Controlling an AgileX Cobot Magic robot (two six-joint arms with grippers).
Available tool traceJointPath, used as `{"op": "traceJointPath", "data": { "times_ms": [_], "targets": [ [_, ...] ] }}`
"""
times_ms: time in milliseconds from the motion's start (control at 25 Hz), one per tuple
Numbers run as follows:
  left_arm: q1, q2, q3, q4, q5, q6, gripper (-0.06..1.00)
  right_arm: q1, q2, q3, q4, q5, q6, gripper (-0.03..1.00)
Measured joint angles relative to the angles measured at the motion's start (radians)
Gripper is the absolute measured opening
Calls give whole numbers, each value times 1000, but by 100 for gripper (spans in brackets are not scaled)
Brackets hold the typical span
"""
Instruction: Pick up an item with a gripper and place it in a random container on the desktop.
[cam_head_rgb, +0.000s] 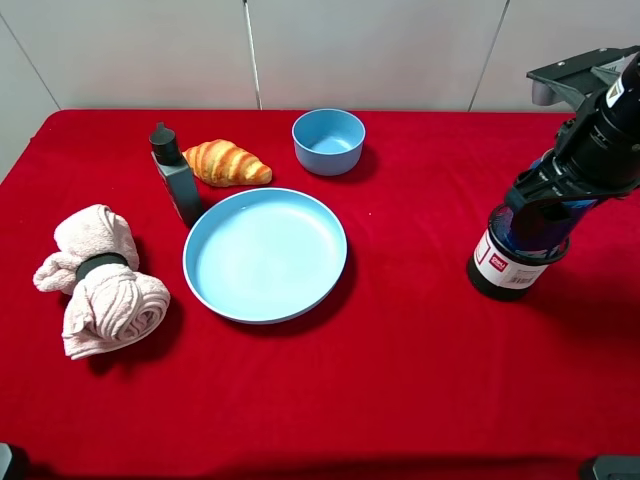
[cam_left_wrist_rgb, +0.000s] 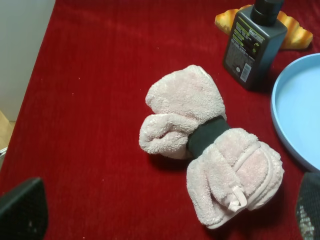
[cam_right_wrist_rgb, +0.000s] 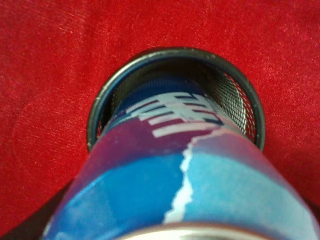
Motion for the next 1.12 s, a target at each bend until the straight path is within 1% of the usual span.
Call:
{"op": "traceJointPath", "data": {
  "times_ms": [600,640,840,960,1120],
  "targets": [
    [0,0,0,0,0,0,99,0,0,0,0,-1,0,50],
    [0,0,0,0,0,0,99,0,0,0,0,2,0,51],
    [0,0,0,0,0,0,99,0,-2,0,-4,-3,1,66],
    [0,0,0,0,0,0,99,0,-2,0,-4,-3,3,69],
    [0,0,0,0,0,0,99,0,-2,0,-4,-3,4,69]
  ]
}}
